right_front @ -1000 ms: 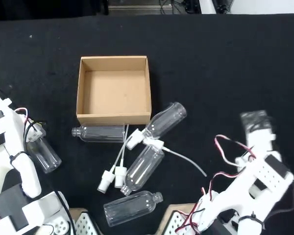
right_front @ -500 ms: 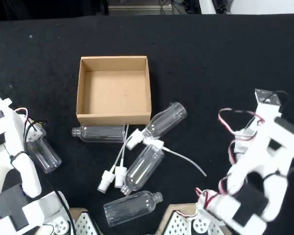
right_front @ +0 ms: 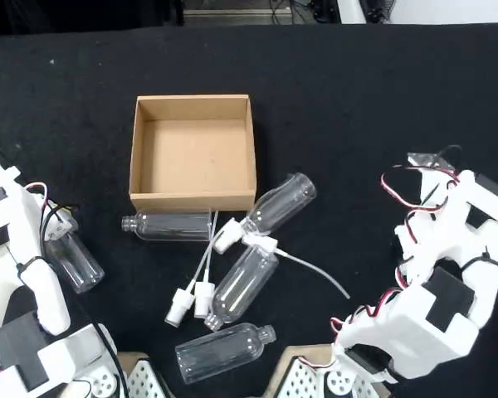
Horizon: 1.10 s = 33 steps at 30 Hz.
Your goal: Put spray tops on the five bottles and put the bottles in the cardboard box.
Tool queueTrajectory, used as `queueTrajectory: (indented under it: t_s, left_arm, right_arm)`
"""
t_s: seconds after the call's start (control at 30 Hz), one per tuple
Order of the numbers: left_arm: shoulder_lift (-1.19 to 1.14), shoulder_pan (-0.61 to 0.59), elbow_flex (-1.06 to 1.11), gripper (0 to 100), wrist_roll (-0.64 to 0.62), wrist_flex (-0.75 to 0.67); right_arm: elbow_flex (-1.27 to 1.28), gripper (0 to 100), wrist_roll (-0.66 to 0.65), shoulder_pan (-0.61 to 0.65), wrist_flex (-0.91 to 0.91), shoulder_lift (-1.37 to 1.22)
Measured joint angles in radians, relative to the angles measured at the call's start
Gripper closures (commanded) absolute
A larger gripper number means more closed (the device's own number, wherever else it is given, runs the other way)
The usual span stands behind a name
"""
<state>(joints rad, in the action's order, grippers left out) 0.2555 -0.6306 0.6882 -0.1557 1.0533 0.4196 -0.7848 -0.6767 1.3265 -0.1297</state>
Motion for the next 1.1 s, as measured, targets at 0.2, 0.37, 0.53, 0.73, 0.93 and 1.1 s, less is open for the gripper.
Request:
queueTrajectory:
  t_s: [0.2,0.37,0.53,0.73,0.93,1.1]
  left_arm:
    - [0.0,0.0,0.0,97,0.0,0.0]
    - [0.0,0.0,0.0,97,0.0,0.0]
    - [0.0,0.0,0.0,97,0.0,0.0]
    - [0.0,0.0,0.0,97,0.0,0.0]
    - [0.0,0.0,0.0,97,0.0,0.0]
    - [0.0,0.0,0.0,97,0.0,0.0]
  right_arm:
    - [0.132,83.2,-0.077,0.0,-0.069,0.051]
    - [0.245,83.6,-0.08,0.0,-0.19,0.121]
    - [0.249,96.9,-0.08,0.0,-0.238,0.135]
    - [0.209,97.3,-0.037,0.0,-0.181,0.21]
    - [0.066,97.3,0.094,0.014,0.009,0.442]
    - [0.005,97.3,0.304,0.094,0.084,0.683]
